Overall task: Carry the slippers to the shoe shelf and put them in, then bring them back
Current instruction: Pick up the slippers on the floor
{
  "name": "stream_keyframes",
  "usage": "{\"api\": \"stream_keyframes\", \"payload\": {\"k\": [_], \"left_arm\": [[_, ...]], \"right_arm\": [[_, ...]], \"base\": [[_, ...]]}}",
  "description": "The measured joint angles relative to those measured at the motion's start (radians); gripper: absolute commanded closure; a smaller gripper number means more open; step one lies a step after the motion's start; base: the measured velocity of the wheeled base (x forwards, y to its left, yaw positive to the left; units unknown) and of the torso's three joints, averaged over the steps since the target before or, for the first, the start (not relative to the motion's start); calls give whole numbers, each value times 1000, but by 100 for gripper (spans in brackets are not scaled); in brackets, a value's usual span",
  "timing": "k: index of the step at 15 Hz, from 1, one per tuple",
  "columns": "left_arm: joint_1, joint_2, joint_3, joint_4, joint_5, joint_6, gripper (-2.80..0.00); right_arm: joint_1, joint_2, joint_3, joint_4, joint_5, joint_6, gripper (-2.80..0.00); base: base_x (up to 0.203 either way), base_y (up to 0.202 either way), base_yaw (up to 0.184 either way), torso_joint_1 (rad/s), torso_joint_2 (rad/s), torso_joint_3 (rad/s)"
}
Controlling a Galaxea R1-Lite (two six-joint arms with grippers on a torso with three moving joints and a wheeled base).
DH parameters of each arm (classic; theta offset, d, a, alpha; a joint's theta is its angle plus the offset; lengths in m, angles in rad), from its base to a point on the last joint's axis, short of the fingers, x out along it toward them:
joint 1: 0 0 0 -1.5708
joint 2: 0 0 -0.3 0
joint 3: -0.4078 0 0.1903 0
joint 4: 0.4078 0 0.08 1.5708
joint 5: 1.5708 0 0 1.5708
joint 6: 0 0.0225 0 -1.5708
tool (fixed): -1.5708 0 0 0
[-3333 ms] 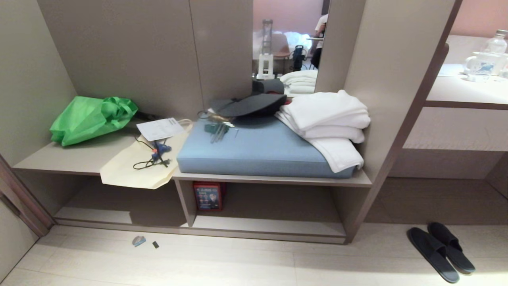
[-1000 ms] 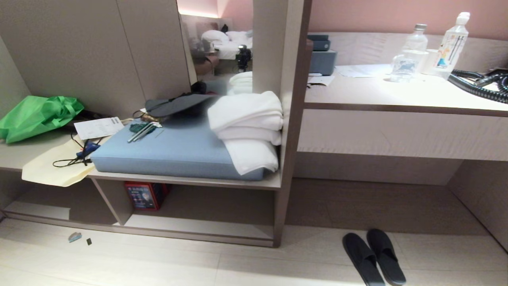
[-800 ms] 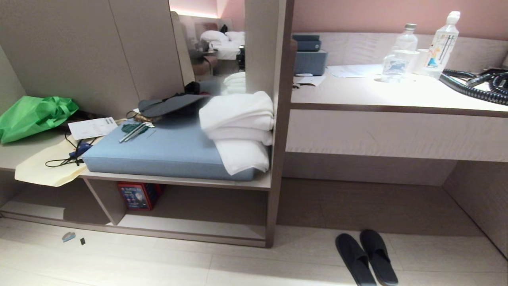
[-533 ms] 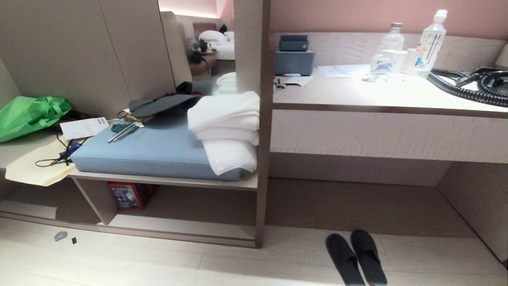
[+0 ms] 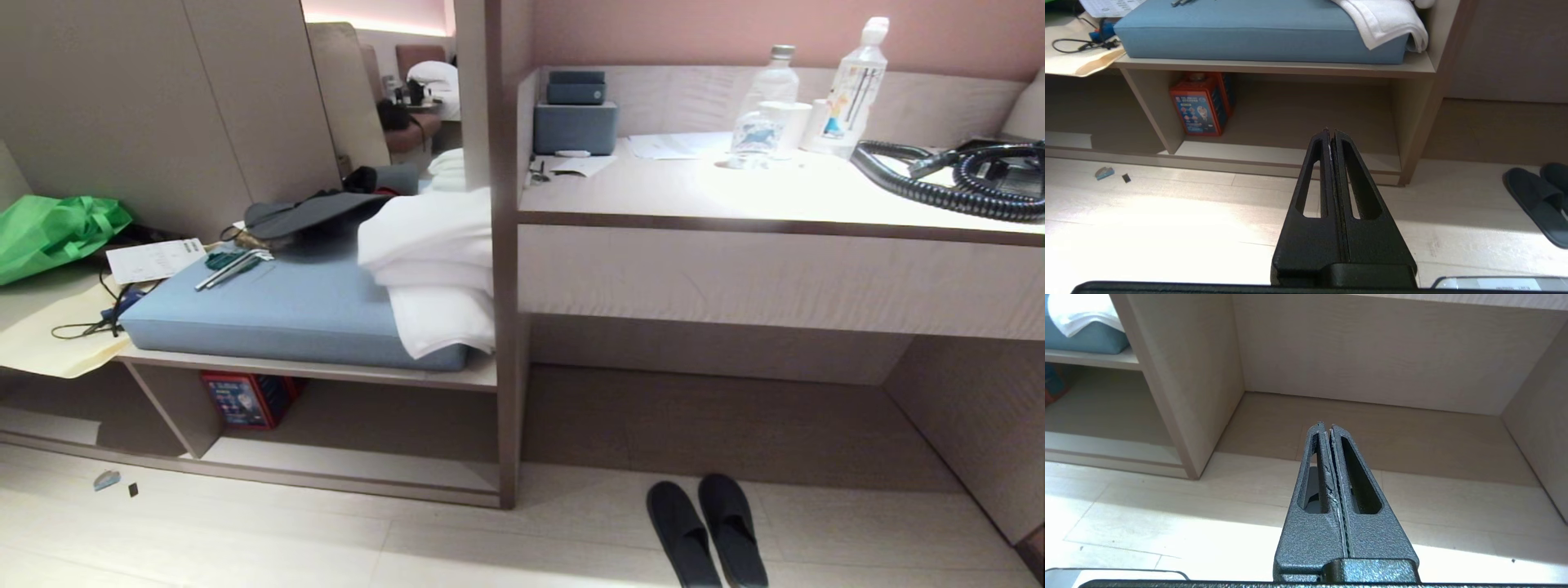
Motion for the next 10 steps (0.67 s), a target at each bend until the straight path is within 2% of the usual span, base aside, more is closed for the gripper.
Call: {"api": "stream_keyframes", "payload": {"k": [10], "left_arm": [[2, 0, 0, -1, 0, -4, 0]], "right_arm": [[0, 0, 0, 0, 0, -3, 0]], "base": [[0, 0, 0, 2, 3, -191]]}}
